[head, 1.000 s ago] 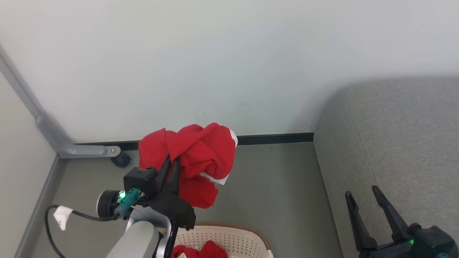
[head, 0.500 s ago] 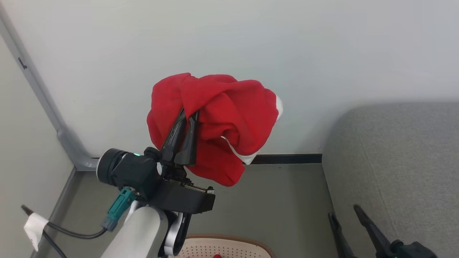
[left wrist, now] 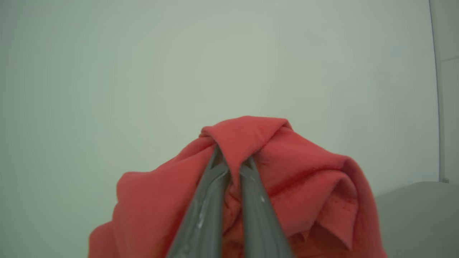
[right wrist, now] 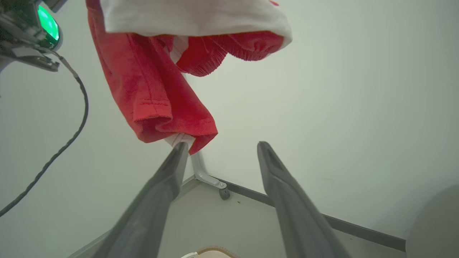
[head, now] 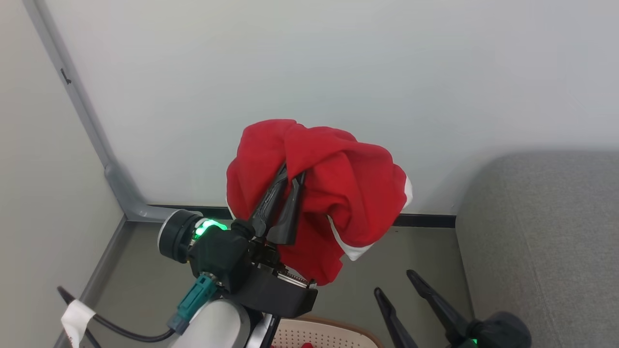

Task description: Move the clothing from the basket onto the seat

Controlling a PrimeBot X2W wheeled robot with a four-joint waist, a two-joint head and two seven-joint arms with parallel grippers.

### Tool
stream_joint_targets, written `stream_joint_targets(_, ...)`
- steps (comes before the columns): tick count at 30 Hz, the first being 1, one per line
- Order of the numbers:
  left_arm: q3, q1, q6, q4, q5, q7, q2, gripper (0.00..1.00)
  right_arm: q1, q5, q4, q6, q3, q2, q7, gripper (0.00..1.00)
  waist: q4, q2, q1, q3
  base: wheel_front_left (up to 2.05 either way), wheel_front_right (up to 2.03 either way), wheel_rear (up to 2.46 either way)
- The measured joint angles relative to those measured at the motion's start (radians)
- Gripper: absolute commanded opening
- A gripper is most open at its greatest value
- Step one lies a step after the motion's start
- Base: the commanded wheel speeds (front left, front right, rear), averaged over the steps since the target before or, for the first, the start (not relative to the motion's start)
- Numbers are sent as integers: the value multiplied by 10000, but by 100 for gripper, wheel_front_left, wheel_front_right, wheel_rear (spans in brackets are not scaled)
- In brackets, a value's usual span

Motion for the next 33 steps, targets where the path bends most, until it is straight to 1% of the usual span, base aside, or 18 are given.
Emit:
stream_joint_targets(8, -470, 11, 0, -61, 56, 416, -23, 0, -970, 0, -15, 105, 1047, 428, 186, 100, 409, 0, 0, -9, 0, 0, 0)
stream_joint_targets(11, -575, 36, 0, -178, 65, 581, -27, 0, -1392, 12, 171, 146, 1411, 593, 268, 100, 541, 0, 0, -15, 0, 0, 0)
stream_joint_targets(17, -857, 163, -4, -460, 69, 757, -40, 0, -2215, 138, 869, 150, 1705, 685, 351, 100, 769, 0, 0, -16, 0, 0, 0)
stream_joint_targets(19, -888, 214, -6, -627, 113, 853, -29, 0, -2658, 318, 1296, 165, 1914, 784, 355, 100, 842, 0, 0, -1, 0, 0, 0)
stream_joint_targets(25, -1047, 214, -13, -767, 130, 1032, -35, 0, -3178, 583, 2000, 174, 2368, 888, 364, 100, 901, 0, 0, 27, 0, 0, 0)
stream_joint_targets(26, -1070, 214, -13, -784, 128, 1085, -36, 0, -3229, 646, 2090, 174, 2491, 886, 362, 19, 910, 0, 0, 30, 0, 0, 0)
stream_joint_targets(27, -1093, 214, -17, -790, 130, 1104, -36, 0, -3304, 723, 2146, 174, 2642, 880, 366, 0, 918, 0, 0, 34, 0, 0, 0)
stream_joint_targets(29, -1110, 214, -79, -794, 128, 1118, -38, 0, -3454, 890, 2199, 176, 2911, 894, 384, 0, 931, 0, 0, 37, 0, 0, 0)
stream_joint_targets(33, -1108, 214, -81, -811, 128, 1195, -36, 0, -3565, 1104, 2351, 176, 2987, 894, 318, 0, 931, 0, 0, 35, 0, 0, 0)
